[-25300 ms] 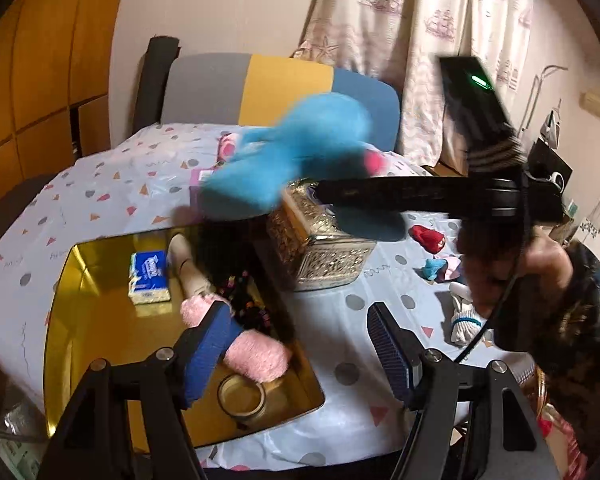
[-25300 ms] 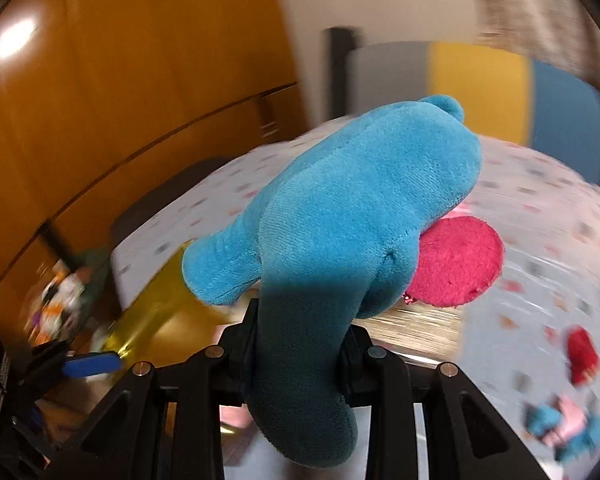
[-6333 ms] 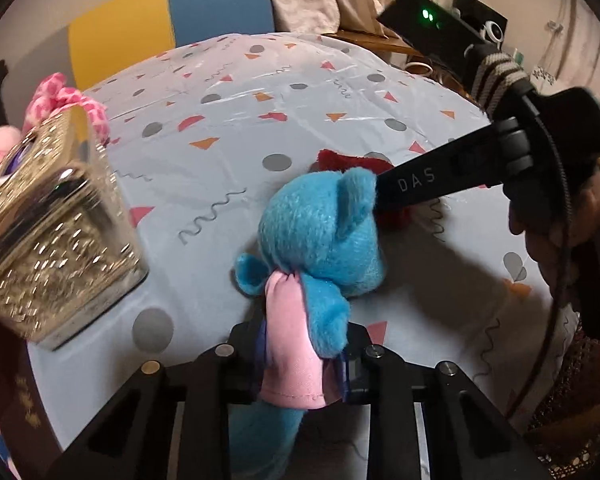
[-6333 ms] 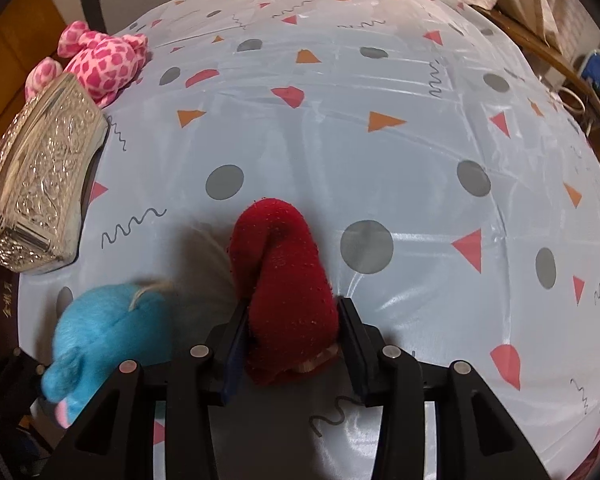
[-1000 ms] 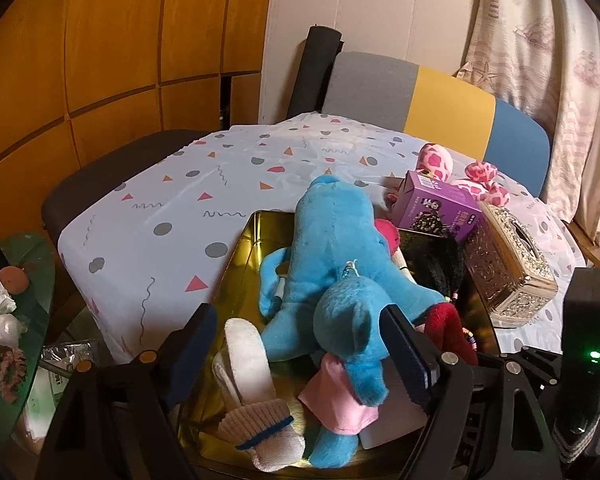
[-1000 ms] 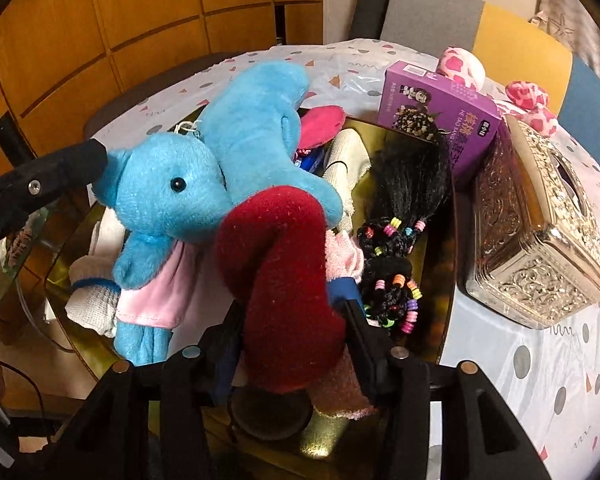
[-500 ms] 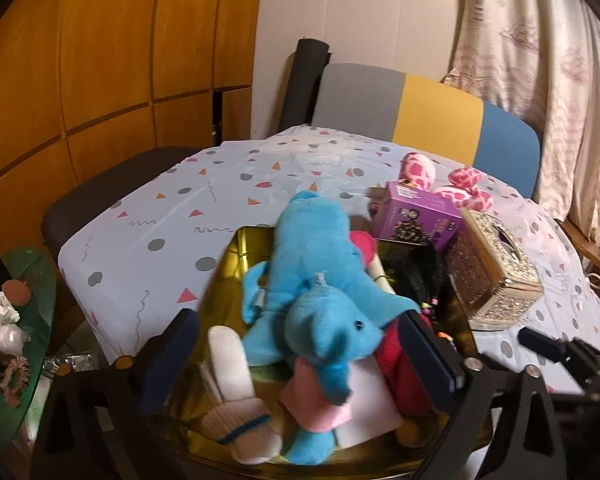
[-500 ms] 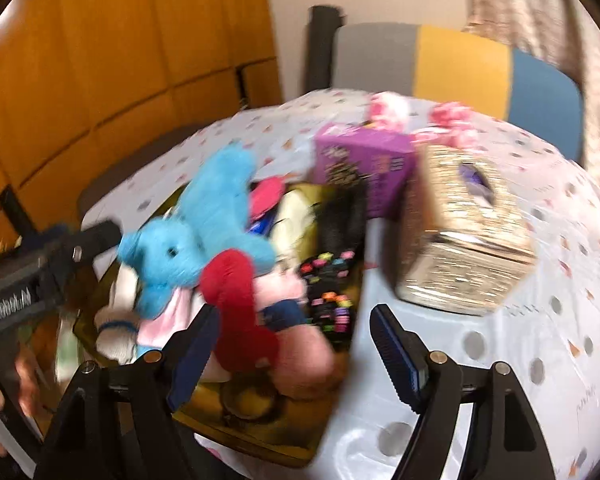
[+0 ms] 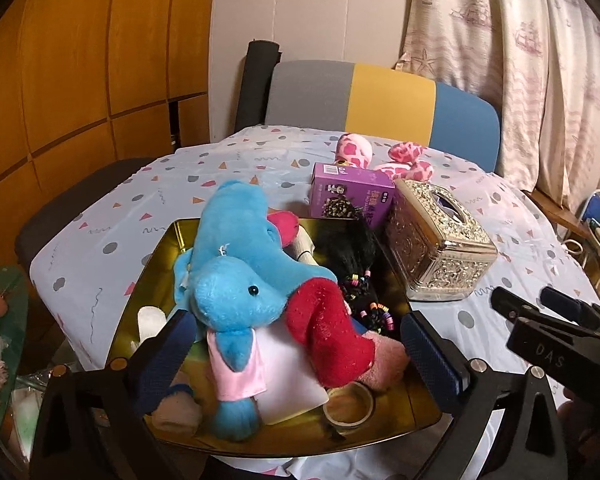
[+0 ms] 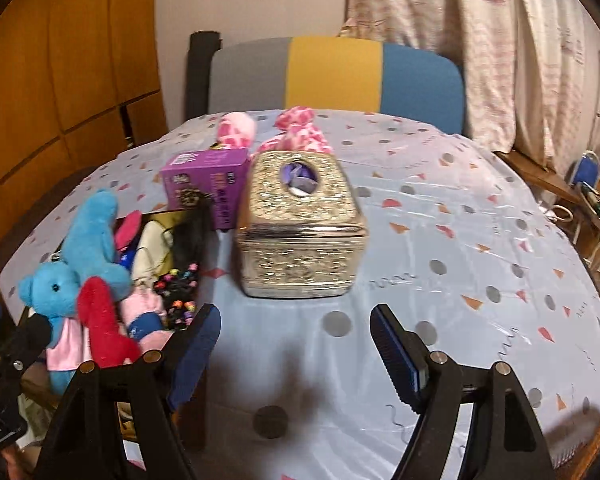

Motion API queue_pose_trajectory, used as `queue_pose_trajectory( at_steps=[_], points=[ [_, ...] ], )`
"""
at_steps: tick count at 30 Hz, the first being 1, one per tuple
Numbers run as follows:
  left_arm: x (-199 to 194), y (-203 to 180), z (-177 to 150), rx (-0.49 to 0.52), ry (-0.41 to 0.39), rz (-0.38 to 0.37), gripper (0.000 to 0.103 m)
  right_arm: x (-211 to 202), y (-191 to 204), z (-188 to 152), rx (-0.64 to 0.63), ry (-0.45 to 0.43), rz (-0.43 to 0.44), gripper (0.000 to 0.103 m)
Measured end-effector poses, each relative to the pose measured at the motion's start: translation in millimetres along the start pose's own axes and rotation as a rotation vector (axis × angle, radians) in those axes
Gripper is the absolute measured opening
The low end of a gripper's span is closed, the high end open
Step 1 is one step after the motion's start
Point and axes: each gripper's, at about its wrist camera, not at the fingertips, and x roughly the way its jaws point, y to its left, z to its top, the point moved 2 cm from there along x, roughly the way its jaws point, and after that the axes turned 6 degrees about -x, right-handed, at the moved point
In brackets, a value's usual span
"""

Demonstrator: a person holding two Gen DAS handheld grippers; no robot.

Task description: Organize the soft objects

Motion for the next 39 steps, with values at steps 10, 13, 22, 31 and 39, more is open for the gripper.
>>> queue_pose_trajectory(
  at_steps=[10, 13, 22, 31, 39],
  points=[
    [6, -1, 1, -0.012, -0.013, 0.105, 0.103, -10, -21, -10, 0.036, -0.027, -0.041, 0.079],
    [1, -5, 0, -0.004, -0.032, 0.108, 0.103, -12, -21, -14, 0.039, -0.029, -0.037, 0.079],
    [-6, -9, 0, -0.006, -0.053, 0.088, 0.103, -18, -23, -15, 0.045, -0.043, -0.043, 0.079],
    [-3, -8, -2, -0.016, -0.032, 0.082, 0.103, -16, -16, -15, 0.022, -0.033, -0.033, 0.079],
    [1, -5, -4, -0.029, -0.013, 0.079, 0.103, -13, -13, -16, 0.017, -0.027, -0.034, 0.079]
  ],
)
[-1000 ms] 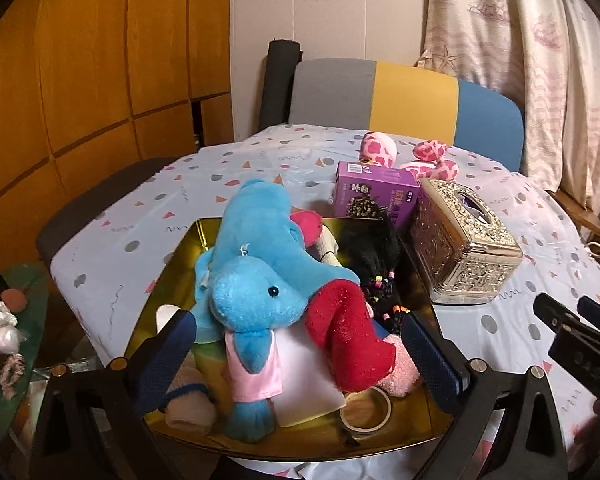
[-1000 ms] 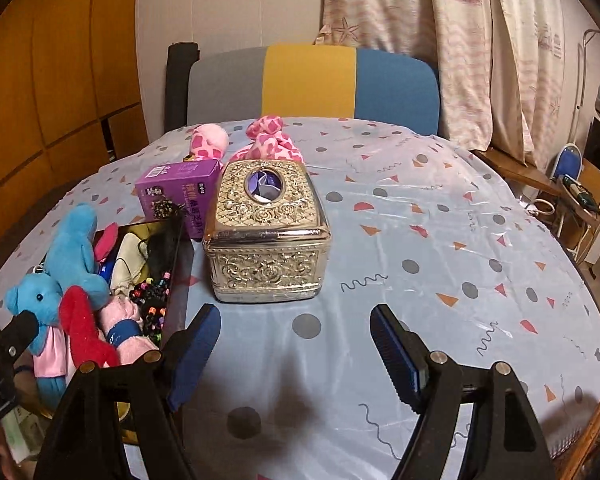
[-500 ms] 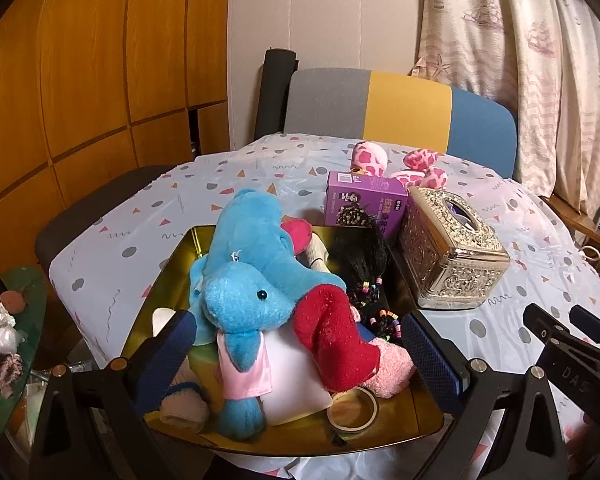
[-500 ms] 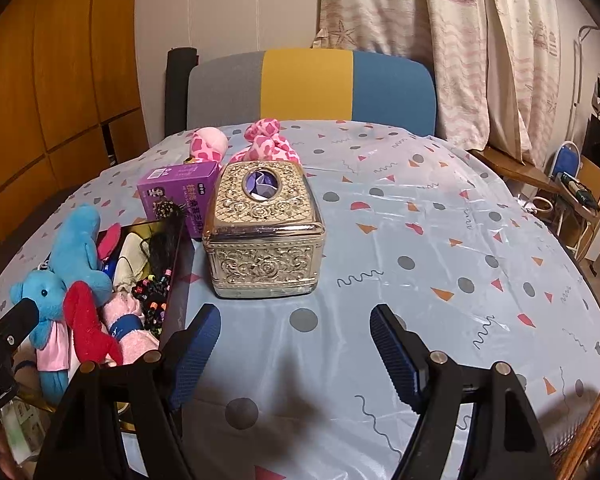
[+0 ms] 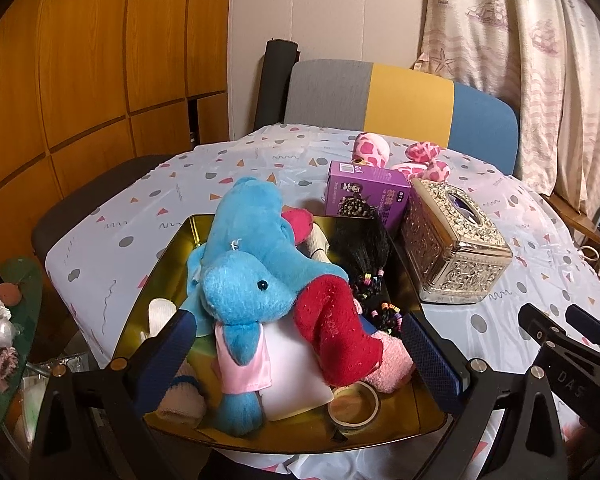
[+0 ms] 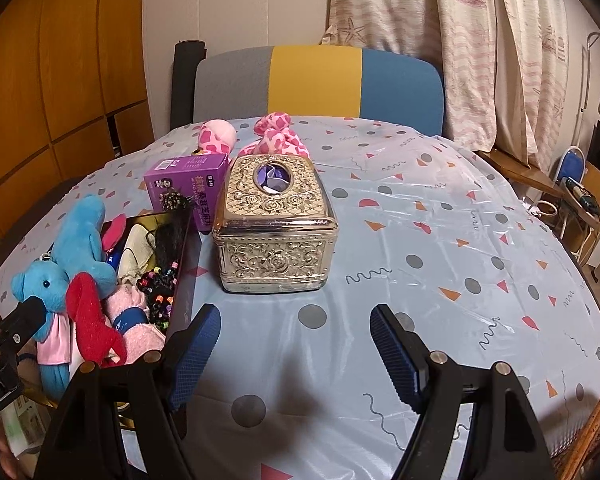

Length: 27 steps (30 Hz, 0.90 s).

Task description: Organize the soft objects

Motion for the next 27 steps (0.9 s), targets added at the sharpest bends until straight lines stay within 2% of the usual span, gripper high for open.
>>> queue_pose_trajectory(
  at_steps=[27],
  points=[
    [4.7, 3.3, -3.1, -0.006, 0.028, -0.003, 0.103, 1.3, 3.0, -1.5, -0.001, 0.008, 0.004, 0.079]
  ],
)
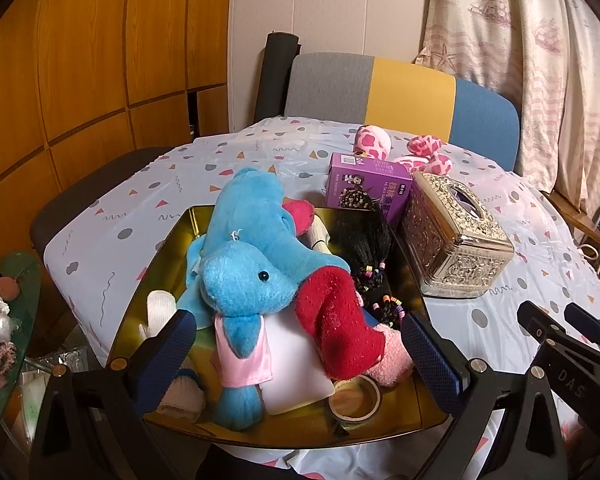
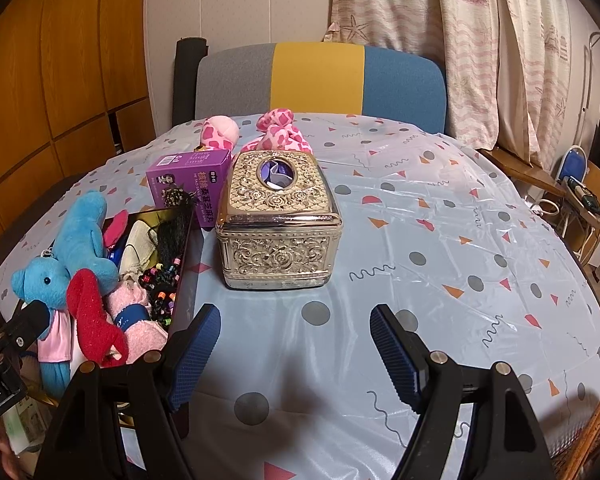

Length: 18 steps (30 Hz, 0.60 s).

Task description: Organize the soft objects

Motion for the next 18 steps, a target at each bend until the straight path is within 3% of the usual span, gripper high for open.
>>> queue_pose_trajectory(
  at_steps=[18],
  points=[
    [0.3, 0.1, -0.2, 0.0, 0.009, -0.004, 0.103, 0.6, -0.2, -1.6, 0.002, 0.005, 0.001, 0.079]
  ],
)
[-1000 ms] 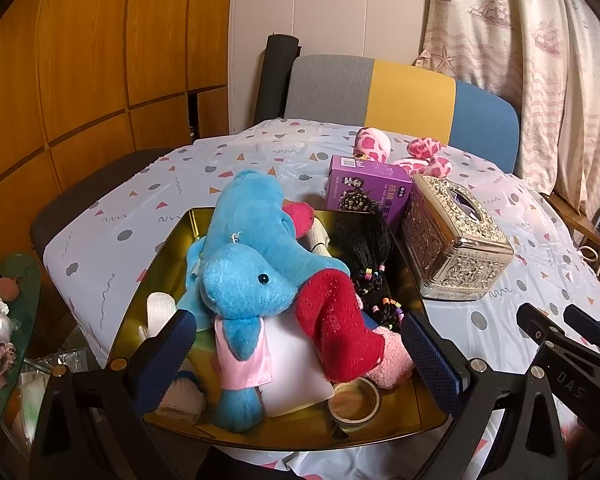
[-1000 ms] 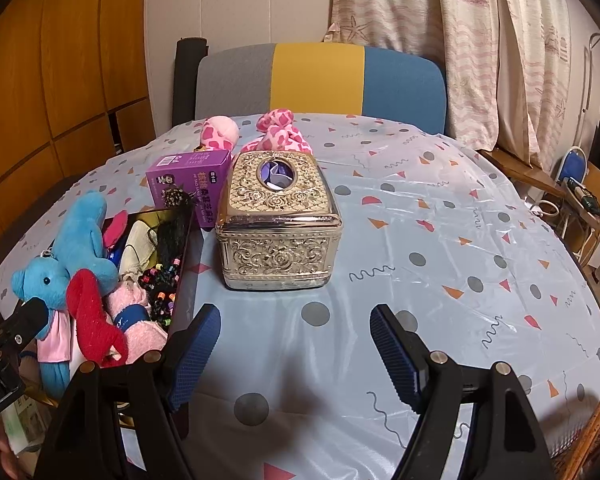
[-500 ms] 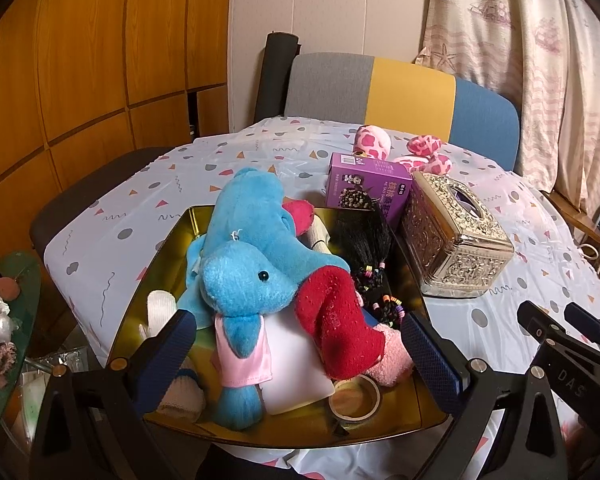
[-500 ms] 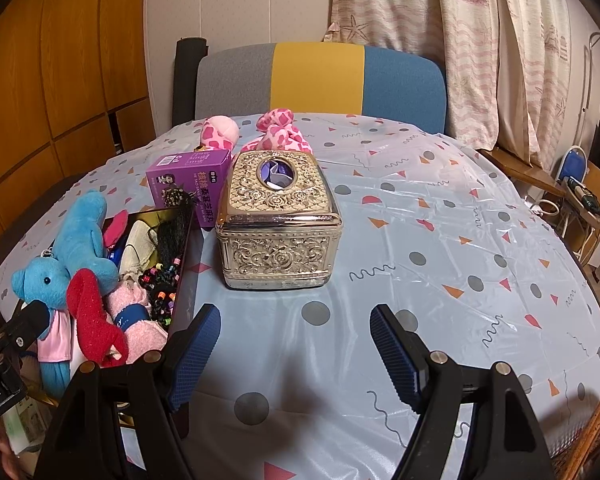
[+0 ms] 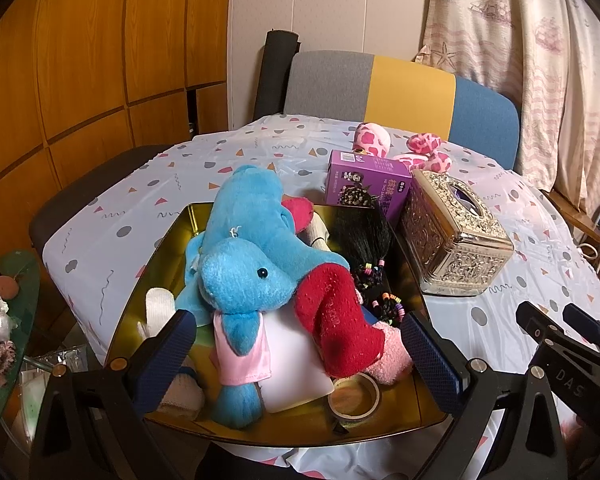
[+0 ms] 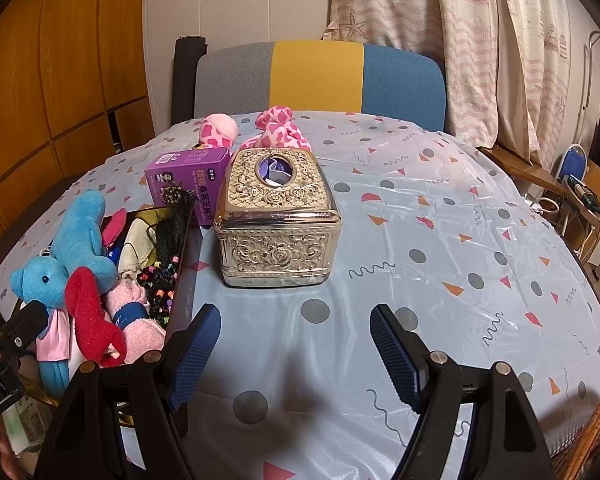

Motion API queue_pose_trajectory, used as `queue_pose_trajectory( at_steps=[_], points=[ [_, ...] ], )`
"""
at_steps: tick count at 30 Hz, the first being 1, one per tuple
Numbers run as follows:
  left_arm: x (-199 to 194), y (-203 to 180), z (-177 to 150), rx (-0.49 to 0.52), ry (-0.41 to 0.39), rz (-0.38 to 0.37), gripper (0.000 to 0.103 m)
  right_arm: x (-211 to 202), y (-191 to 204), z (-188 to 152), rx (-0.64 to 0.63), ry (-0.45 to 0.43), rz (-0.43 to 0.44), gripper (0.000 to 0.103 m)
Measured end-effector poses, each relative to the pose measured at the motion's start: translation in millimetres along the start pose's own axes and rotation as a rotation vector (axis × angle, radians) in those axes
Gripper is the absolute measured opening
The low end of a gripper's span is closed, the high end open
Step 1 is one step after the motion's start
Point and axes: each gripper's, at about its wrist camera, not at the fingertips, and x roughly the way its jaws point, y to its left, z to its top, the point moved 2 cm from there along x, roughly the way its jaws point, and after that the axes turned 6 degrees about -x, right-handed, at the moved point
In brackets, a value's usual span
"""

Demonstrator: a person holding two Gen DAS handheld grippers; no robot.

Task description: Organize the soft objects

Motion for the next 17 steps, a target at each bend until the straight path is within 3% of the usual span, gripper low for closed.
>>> queue_pose_trajectory(
  at_steps=[8, 12, 17],
  points=[
    [1, 2, -1, -0.006, 0.001, 0.004, 0.103, 3, -2, -3, 0.006, 0.009, 0.0, 0.079],
    [2, 1, -2, 0.011, -0.006, 0.002, 0.093, 5, -2, -3, 0.007, 0.016, 0.003, 0.079],
    [1, 0, -2, 0.029, -0.025, 0.01, 0.097, 11, -7, -5, 0.029, 0.031, 0.008, 0.079]
  ],
)
